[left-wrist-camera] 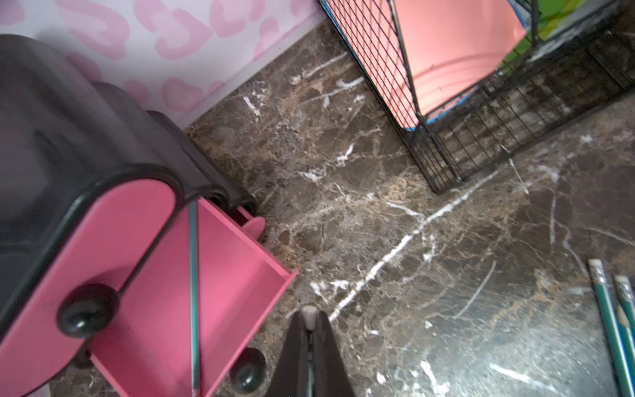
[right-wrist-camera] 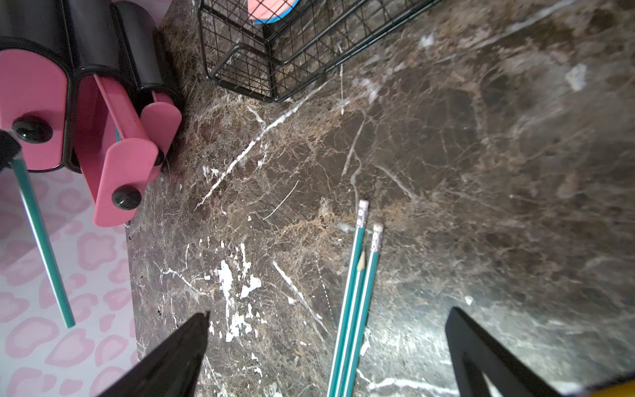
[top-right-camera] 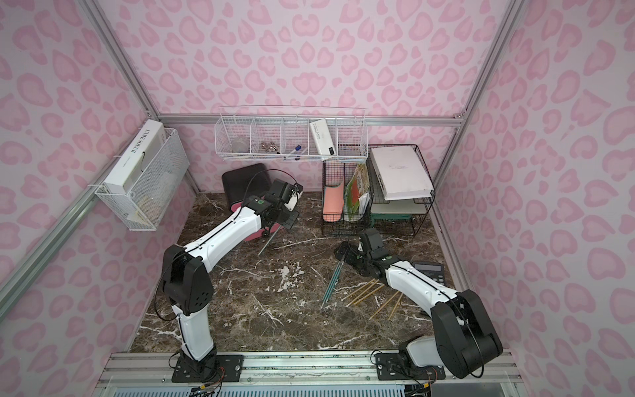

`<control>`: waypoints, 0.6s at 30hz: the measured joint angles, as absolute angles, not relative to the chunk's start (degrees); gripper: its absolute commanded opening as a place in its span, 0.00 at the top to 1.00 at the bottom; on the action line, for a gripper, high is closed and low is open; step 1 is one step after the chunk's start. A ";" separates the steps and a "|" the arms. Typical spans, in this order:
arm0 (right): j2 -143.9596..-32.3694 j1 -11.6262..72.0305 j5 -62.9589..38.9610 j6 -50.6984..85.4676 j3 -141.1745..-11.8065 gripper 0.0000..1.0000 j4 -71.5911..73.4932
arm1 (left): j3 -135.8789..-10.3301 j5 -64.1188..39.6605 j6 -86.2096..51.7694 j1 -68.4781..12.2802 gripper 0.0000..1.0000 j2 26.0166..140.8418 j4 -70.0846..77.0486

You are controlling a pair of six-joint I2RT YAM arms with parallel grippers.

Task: Please place the pencils in the drawer according to their color
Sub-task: Place the pencil in the drawer.

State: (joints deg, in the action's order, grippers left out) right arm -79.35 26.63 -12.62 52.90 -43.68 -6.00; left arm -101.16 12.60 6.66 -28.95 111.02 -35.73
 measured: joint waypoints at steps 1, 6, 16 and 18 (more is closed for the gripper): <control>-79.55 26.81 -12.62 53.04 -43.86 0.01 -6.00 | -101.54 12.27 7.77 -28.12 1.00 111.42 -34.83; -80.38 27.81 -12.21 53.71 -44.58 0.01 -5.98 | -99.94 10.85 13.65 -26.55 1.00 111.94 -29.65; -81.34 28.42 -11.77 53.93 -44.93 0.01 -6.00 | -97.93 7.75 21.39 -21.87 1.00 113.65 -19.33; -81.80 28.42 -11.77 53.95 -45.10 0.01 -6.11 | -97.97 6.83 22.48 -21.43 1.00 114.04 -17.96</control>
